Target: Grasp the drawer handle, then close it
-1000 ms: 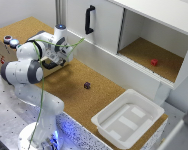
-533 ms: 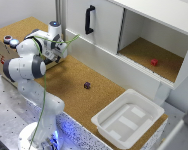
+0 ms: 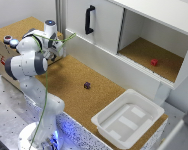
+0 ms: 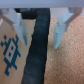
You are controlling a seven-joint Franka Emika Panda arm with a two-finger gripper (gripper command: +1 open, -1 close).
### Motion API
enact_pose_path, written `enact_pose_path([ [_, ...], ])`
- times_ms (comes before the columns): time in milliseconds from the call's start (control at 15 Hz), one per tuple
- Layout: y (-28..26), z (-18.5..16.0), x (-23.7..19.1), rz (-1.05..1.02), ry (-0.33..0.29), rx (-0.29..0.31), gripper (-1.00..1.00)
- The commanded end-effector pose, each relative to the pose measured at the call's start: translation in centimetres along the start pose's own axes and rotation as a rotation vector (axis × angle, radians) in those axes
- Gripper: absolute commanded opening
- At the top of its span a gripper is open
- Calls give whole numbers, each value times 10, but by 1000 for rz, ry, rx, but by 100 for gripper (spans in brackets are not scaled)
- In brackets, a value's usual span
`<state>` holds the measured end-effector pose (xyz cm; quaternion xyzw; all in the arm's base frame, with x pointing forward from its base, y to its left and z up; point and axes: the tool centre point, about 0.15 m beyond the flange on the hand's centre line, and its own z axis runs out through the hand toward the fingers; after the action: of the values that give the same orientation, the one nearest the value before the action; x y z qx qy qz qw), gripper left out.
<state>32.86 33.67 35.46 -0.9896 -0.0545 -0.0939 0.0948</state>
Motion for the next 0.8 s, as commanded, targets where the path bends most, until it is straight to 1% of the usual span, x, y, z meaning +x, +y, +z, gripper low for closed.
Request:
enact_pose_path([
  [0,11,-78,-23,28,134,-15,100],
  [67,14,-86,-23,32,146,-30,100],
  [200,26,-92,-21,45,142,-57,100],
  [400,52,-89,-16,77,93,-119,100],
  [600,94,-87,-12,126,48,-180,100],
  [733,113,-86,-10,130,27,-202,100],
])
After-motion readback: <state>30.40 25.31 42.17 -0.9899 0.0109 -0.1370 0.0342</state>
